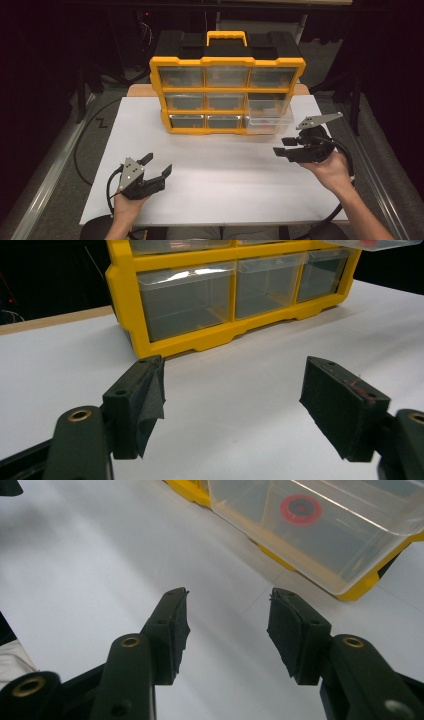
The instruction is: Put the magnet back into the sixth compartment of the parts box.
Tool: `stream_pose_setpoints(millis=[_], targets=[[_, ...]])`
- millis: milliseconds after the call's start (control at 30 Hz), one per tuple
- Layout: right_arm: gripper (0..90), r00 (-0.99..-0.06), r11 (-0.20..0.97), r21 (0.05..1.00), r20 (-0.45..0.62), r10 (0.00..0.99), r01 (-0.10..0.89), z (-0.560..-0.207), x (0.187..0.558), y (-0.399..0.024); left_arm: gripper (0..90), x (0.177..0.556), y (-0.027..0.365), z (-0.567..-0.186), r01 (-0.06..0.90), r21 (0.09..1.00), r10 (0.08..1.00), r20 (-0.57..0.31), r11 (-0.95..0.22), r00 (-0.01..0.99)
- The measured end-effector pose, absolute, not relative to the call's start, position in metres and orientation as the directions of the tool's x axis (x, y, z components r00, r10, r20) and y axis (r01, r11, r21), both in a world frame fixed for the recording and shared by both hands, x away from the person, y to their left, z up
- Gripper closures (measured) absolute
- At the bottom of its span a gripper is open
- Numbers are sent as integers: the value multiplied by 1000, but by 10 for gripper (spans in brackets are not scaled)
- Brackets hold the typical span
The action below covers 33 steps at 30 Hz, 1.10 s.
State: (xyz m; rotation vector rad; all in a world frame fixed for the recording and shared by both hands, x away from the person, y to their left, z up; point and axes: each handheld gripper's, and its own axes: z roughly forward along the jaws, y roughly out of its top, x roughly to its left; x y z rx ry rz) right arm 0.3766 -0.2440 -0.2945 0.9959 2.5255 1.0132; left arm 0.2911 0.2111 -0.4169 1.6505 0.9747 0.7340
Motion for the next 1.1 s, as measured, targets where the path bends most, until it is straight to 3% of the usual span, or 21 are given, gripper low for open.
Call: stream_pose_setpoints(millis=[1100], targets=[[505,-721,479,727,32,693,493,-319,370,-250,261,291,211,-417,239,963,876,-4,-127,482]])
